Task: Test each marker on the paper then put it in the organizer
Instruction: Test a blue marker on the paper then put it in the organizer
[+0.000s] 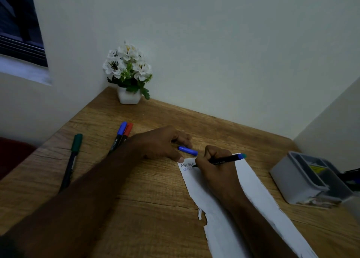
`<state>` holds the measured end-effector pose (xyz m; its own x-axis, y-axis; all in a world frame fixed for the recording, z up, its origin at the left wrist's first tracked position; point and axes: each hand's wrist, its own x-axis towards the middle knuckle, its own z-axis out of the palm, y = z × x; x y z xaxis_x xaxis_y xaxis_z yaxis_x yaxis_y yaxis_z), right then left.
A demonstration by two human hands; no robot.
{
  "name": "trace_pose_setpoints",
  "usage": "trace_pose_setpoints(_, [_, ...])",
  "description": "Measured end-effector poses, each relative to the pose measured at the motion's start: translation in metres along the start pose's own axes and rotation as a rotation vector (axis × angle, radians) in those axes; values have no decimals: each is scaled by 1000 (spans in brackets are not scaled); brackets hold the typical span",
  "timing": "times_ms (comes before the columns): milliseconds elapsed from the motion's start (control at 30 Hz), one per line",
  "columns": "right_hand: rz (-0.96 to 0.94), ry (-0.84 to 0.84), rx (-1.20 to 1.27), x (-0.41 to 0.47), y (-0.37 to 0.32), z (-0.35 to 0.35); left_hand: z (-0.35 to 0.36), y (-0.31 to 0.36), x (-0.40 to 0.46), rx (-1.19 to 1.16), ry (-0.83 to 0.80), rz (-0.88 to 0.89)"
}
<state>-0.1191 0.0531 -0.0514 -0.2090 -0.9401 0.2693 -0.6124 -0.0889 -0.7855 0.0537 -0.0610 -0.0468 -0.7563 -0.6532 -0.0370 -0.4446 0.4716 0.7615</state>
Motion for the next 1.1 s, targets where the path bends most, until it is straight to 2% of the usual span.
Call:
trace_pose_setpoints(333, [-13,29,12,2,6,-1,0,-2,1,9,-3,-12])
trace_pose_setpoints(467, [57,82,499,10,12,-12,2,-3,2,4,30,-16])
trace_pose_setpoints(533, [69,71,671,13,16,-20,5,-4,4,-26,115,13])
trace_pose_setpoints(633, [9,79,619,15,21,-26,12,-5,5,-4,284,57])
trace_pose_setpoints(833, [-41,43,623,18,29,-28,21,1,4,95,375,126])
trace_pose_setpoints(967, [-76,56,612,19,33,-28,22,7,3,40,511,162])
trace_pose_setpoints(1100, [-120,113,588,20,32,-29,20,12,1,-58,557,167])
